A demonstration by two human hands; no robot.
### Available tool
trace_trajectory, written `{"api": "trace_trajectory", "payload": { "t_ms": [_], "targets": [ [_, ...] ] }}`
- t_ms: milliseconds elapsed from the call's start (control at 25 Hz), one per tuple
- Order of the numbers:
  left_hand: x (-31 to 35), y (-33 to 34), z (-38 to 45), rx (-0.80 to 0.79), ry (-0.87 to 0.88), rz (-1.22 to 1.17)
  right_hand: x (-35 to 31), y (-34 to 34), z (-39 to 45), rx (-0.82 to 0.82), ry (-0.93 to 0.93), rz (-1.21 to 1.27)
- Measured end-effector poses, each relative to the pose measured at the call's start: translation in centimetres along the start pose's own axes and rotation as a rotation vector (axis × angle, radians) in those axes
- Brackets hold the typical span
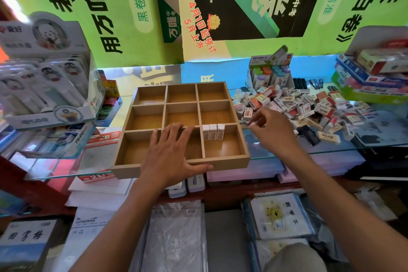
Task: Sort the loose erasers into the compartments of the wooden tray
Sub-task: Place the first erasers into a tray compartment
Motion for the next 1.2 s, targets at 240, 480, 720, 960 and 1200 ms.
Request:
{"api": "trace_trajectory", "payload": {
  "t_ms": [240, 480, 720, 960, 1200],
  "targets": [
    [-0.1, 0.1, 0.0, 0.026, -0.001, 0.016, 2.7, -0.2, -1.1, 0.12, -0.021, 0.202],
    [-0.1, 0.3, 0.1, 0.025, 0.0, 0.007, 6.2, -3.5, -0.1, 0.215, 0.073, -0.003],
    [-0.1, 0.1, 0.0, 0.019, -0.003, 0.005, 3.0, -2.0, 1.2, 0.119, -0.197, -0.181],
    [-0.1, 0.1, -0.1, 0.011, -0.006, 0.002, 1.5, -0.5, 2.3, 0.067, -0.067, -0.132],
    [-0.1, 0.1, 0.0, 0.013, -0.01, 0.011, 2.9, -2.4, 0.9, 0.063, 0.149, 0.674]
  ]
}}
Point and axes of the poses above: each hand's wrist, its own z-axis towards the middle knuckle, its own y-axis out of the palm, x = y × z, the point moved 5 cm from there along z, towards the middle knuckle, and after that the axes turned 7 degrees about -x, right-handed, at the moved point
